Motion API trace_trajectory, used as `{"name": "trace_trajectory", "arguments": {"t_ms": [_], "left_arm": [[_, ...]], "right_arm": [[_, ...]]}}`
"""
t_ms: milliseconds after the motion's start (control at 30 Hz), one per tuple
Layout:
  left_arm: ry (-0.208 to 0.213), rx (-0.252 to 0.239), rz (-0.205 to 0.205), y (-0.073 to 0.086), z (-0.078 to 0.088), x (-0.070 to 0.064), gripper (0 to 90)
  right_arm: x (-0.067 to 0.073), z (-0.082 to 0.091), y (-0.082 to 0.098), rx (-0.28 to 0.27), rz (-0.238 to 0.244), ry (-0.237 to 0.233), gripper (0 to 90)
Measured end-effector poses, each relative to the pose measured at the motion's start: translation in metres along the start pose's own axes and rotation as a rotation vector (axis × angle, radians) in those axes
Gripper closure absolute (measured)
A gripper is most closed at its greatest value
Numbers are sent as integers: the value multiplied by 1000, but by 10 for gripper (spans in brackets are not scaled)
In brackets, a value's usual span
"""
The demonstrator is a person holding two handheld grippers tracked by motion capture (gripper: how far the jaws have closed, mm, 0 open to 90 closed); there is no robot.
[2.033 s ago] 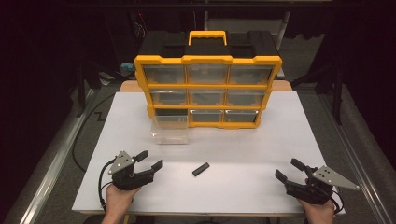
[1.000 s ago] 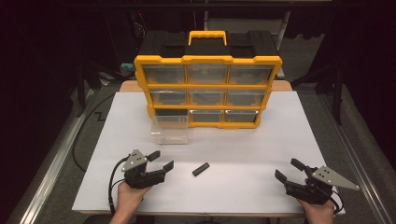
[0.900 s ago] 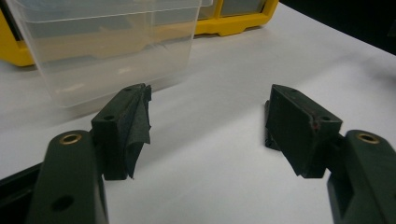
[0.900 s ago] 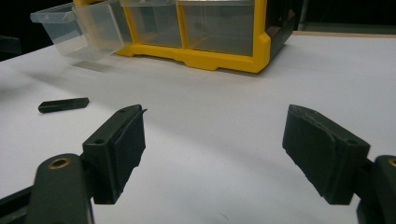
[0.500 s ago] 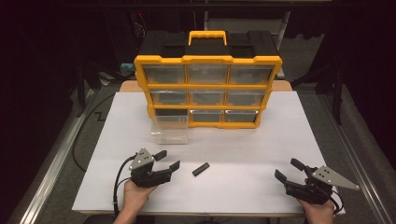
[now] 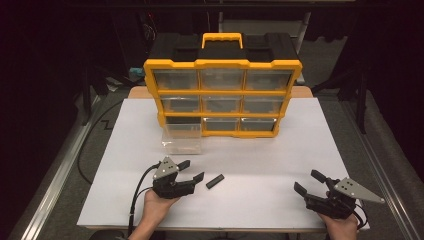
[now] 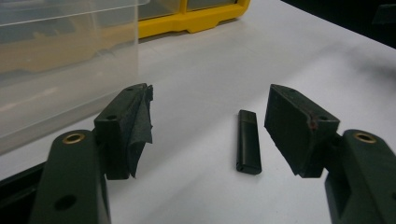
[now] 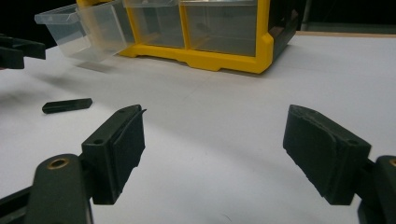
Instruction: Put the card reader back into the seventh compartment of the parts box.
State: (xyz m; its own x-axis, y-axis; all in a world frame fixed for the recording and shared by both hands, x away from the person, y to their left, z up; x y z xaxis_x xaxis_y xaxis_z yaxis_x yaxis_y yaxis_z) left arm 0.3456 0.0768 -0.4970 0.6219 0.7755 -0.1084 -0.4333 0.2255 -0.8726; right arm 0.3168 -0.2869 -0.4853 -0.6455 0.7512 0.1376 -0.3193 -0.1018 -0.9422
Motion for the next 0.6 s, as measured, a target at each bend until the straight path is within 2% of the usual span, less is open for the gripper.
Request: {"name": "trace_trajectory", "arguments": {"t_ms": [267,400,467,533,600], "left_arm": [[9,16,1,-5,-8,-5,333],[3,43,-7,-8,-12,-7,341],[1,65,-13,-9,-14,-9,341],[-7,108,-12,-10,-18,-13,338],[-12,122,-8,-10,-19,-14,339]], "right_arm": [[0,0,0,-2,0,-5,209],[0,0,0,-1,-1,-6,209],[0,0,0,0,-2,-6,209],[0,0,0,0,0,-6,209],[0,0,0,1,-1,-4,209]]}}
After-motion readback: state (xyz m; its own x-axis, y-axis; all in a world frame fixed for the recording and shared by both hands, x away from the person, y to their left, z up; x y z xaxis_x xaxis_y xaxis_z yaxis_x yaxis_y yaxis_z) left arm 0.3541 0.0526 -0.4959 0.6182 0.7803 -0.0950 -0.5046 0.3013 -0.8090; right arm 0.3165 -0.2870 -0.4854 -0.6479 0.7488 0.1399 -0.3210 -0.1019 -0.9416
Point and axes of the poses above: each handheld gripper's, and its own axes: z roughly backward along the jaws, y roughly out of its underside, x roughly to its left, the point moved 8 cm from there along -z, roughly forward along the jaws, and after that the axes turned 8 degrees about -y, right-handed, at the moved point
